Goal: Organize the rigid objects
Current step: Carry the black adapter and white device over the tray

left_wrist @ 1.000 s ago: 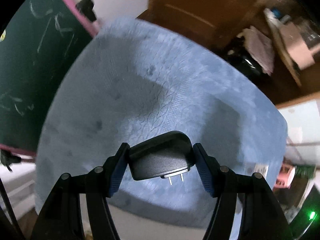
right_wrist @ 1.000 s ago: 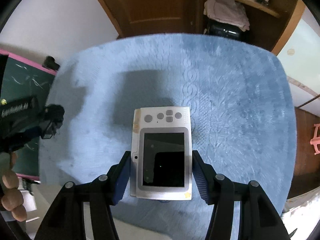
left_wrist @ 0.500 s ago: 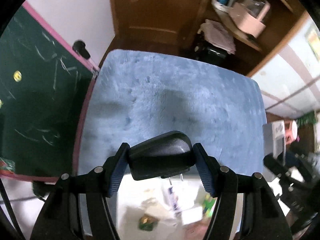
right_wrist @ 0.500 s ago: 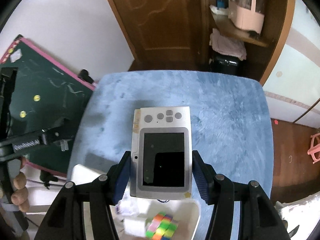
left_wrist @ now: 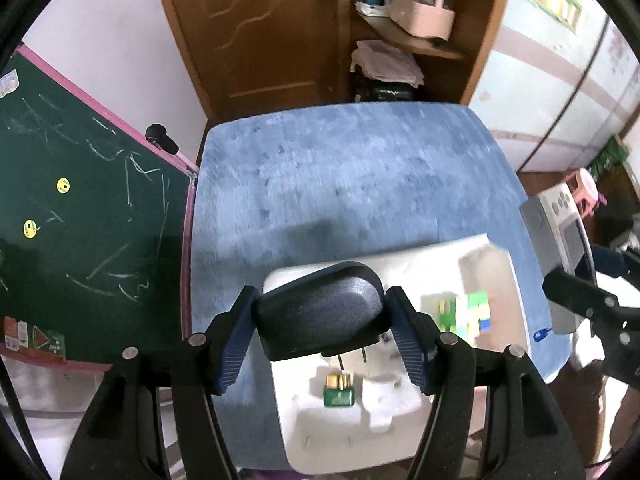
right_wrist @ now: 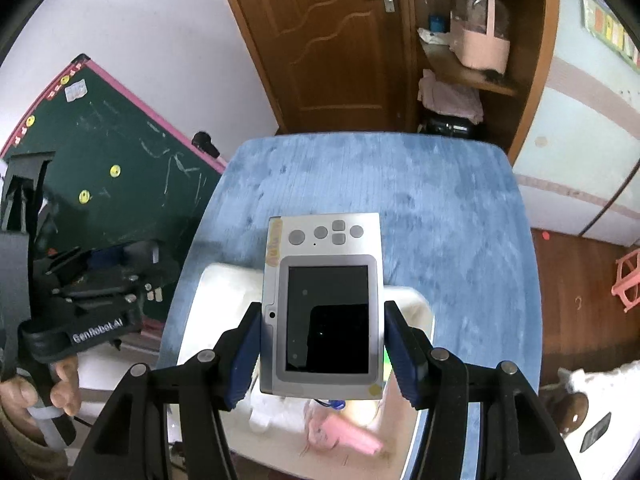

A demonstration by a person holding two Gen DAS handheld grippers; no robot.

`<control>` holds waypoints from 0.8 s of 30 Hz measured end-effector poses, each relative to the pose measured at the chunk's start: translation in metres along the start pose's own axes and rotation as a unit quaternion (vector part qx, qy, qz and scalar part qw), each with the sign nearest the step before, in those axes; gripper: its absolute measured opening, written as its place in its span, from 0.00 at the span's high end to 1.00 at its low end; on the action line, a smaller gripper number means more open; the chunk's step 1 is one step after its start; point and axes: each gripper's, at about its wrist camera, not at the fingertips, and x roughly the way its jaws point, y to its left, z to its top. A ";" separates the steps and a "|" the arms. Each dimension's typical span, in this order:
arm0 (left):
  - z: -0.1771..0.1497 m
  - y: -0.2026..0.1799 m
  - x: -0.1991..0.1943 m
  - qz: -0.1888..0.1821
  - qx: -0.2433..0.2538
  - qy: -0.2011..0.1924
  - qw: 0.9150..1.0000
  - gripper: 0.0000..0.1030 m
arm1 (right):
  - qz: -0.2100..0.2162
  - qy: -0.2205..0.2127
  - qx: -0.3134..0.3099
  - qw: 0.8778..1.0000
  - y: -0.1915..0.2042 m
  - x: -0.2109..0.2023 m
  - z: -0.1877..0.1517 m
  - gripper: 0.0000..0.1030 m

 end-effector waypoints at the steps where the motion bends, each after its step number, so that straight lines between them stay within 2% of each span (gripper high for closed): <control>1: -0.006 -0.003 0.001 0.002 0.006 0.000 1.000 0.34 | -0.001 0.002 0.001 1.000 0.002 0.000 -0.006 0.43; 8: -0.048 -0.015 0.029 0.004 0.034 0.029 0.999 0.34 | -0.025 0.020 0.002 0.999 0.008 0.009 -0.044 0.43; 12: -0.061 -0.022 0.047 0.021 0.054 0.042 0.997 0.34 | -0.048 0.038 -0.005 0.998 0.009 0.024 -0.060 0.43; 17: -0.078 -0.022 0.073 0.019 0.052 0.077 0.995 0.34 | -0.059 0.059 -0.007 0.996 0.009 0.045 -0.077 0.43; 24: -0.094 -0.025 0.094 0.005 0.046 0.101 0.994 0.34 | -0.065 0.102 -0.016 0.993 0.013 0.080 -0.099 0.43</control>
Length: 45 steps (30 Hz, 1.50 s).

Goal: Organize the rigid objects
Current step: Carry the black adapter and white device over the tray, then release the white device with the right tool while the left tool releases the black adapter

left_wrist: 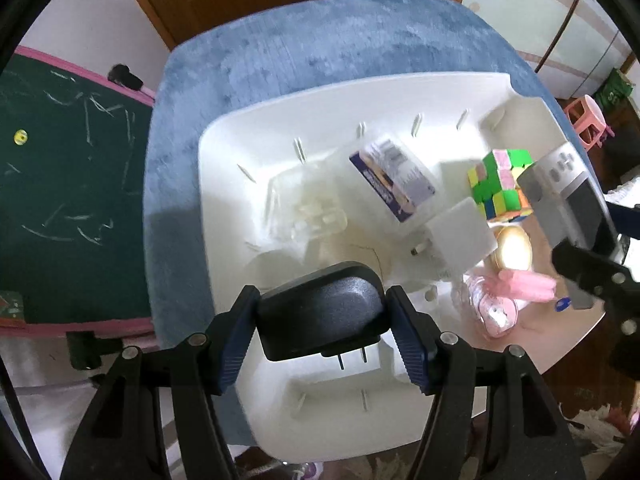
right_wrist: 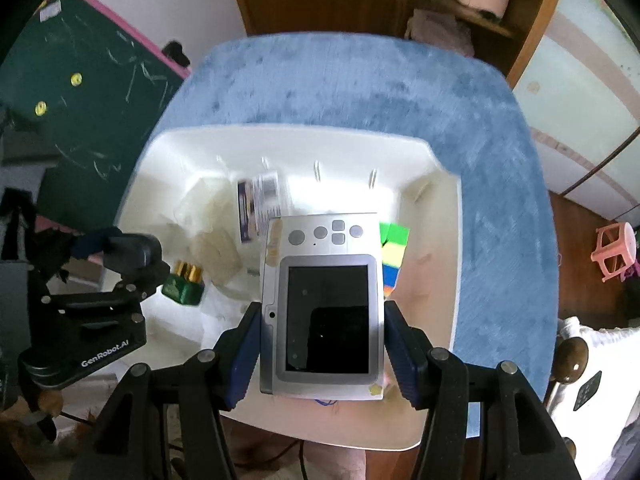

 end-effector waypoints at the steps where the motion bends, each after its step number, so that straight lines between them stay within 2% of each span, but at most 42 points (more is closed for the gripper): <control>1: -0.001 0.000 0.003 -0.003 -0.002 0.003 1.000 0.34 | -0.002 0.007 -0.002 1.000 0.001 0.006 -0.001 0.43; 8: -0.002 -0.003 0.021 -0.013 -0.008 0.013 1.000 0.34 | -0.011 0.032 -0.007 0.999 0.004 0.033 -0.002 0.43; 13: -0.002 -0.006 0.025 -0.007 0.004 0.008 1.000 0.33 | -0.016 0.044 -0.009 0.999 0.005 0.046 0.003 0.43; 20: -0.002 -0.001 0.022 -0.010 0.001 0.014 1.000 0.33 | -0.025 0.033 -0.013 0.999 0.010 0.044 0.008 0.38; 24: -0.001 0.003 0.008 0.005 0.005 -0.004 1.000 0.33 | -0.022 0.021 -0.002 1.000 0.008 0.030 0.010 0.38; 30: 0.000 0.010 -0.019 0.007 -0.001 -0.030 1.000 0.33 | -0.025 -0.007 0.017 1.000 0.003 0.001 0.010 0.38; 37: 0.004 0.014 -0.060 -0.013 -0.003 -0.071 0.997 0.33 | -0.026 -0.054 0.046 0.997 0.002 -0.043 0.005 0.38; 41: 0.007 0.010 -0.088 -0.010 0.003 -0.104 0.995 0.33 | -0.036 -0.081 0.060 0.994 0.003 -0.067 -0.002 0.37; 45: 0.014 0.007 -0.111 -0.017 -0.006 -0.116 0.993 0.33 | -0.030 -0.099 0.082 0.991 -0.002 -0.088 -0.008 0.37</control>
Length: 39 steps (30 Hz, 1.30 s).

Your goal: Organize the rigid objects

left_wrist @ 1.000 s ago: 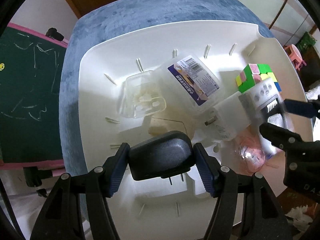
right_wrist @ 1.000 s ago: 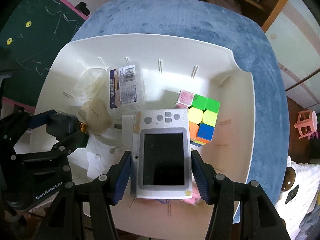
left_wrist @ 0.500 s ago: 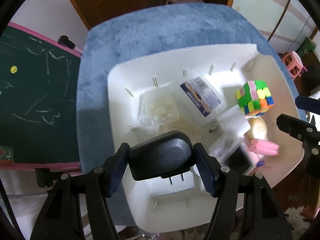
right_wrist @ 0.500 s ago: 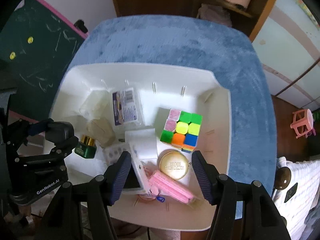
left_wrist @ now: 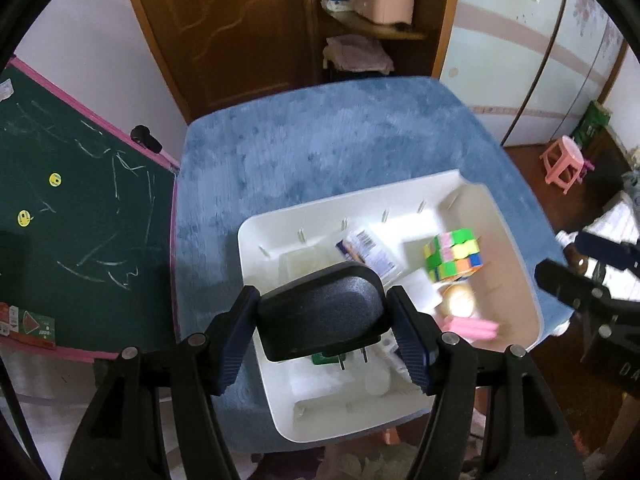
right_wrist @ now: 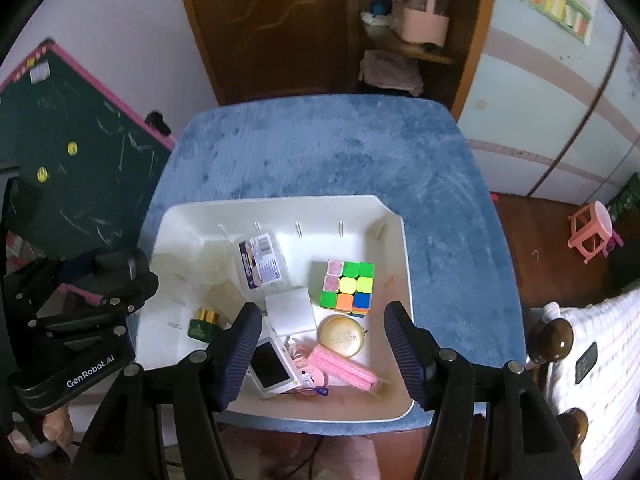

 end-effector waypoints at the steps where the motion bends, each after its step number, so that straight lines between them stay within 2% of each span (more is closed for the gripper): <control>1: 0.003 -0.002 -0.004 0.002 0.000 -0.002 1.000 0.33 | 0.001 -0.005 0.005 1.000 -0.002 -0.005 0.000 0.37; 4: 0.013 -0.009 -0.021 0.006 -0.005 -0.018 1.000 0.32 | -0.003 -0.023 0.018 1.000 -0.009 -0.022 0.003 0.36; 7: 0.021 -0.018 -0.038 -0.003 -0.016 -0.036 0.999 0.27 | -0.007 -0.042 0.030 0.999 -0.019 -0.038 0.006 0.28; 15: 0.033 -0.034 -0.066 -0.007 -0.050 -0.060 0.997 0.27 | 0.003 -0.080 0.018 0.997 -0.035 -0.073 0.018 0.28; 18: 0.034 -0.036 -0.068 0.001 -0.060 -0.059 0.996 0.27 | 0.007 -0.092 0.007 0.996 -0.038 -0.081 0.023 0.27; 20: 0.035 -0.037 -0.068 0.003 -0.067 -0.056 0.996 0.27 | 0.011 -0.096 -0.001 0.995 -0.039 -0.083 0.026 0.23; 27: 0.036 -0.035 -0.070 0.019 -0.084 -0.050 0.995 0.27 | 0.031 -0.095 -0.012 0.995 -0.041 -0.082 0.035 0.23; 39: 0.039 -0.035 -0.075 0.036 -0.102 -0.052 0.993 0.27 | 0.024 -0.104 -0.040 0.993 -0.034 -0.083 0.041 0.23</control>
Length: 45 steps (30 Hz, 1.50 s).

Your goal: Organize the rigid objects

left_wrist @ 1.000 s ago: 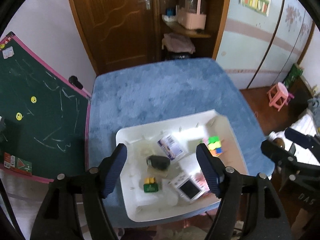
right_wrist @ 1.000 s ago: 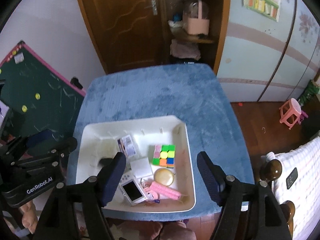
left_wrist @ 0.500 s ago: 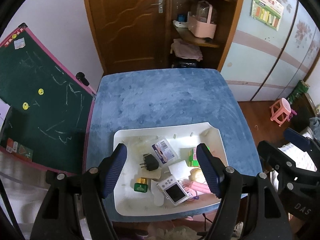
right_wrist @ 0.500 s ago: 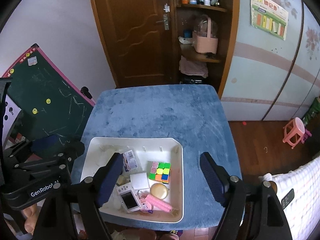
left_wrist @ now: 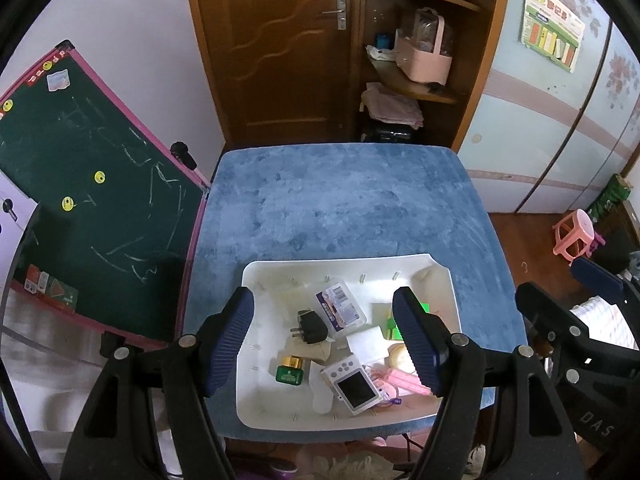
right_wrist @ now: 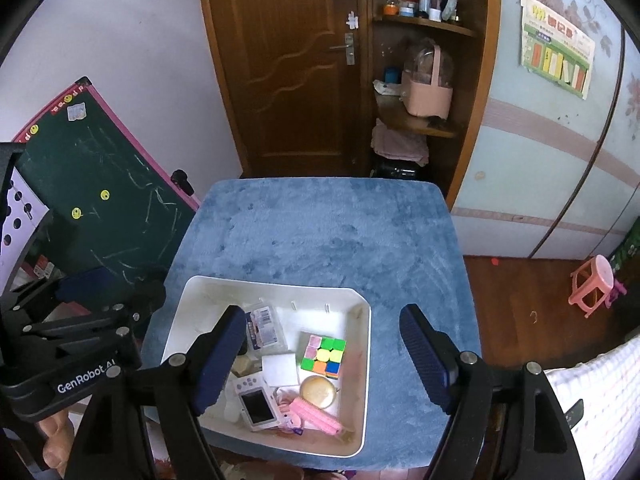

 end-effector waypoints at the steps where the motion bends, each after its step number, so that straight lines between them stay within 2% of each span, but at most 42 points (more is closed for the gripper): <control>1: 0.000 0.000 0.000 0.000 -0.002 0.001 1.000 0.27 | -0.001 -0.001 0.000 1.000 -0.001 0.000 0.000 0.23; 27: -0.006 0.004 -0.005 0.022 -0.009 0.002 1.000 0.27 | -0.011 -0.003 -0.002 1.000 -0.003 -0.005 -0.004 0.23; 45: -0.006 0.003 -0.004 0.024 -0.007 0.003 1.000 0.27 | -0.009 -0.001 0.001 1.000 -0.003 -0.009 -0.005 0.23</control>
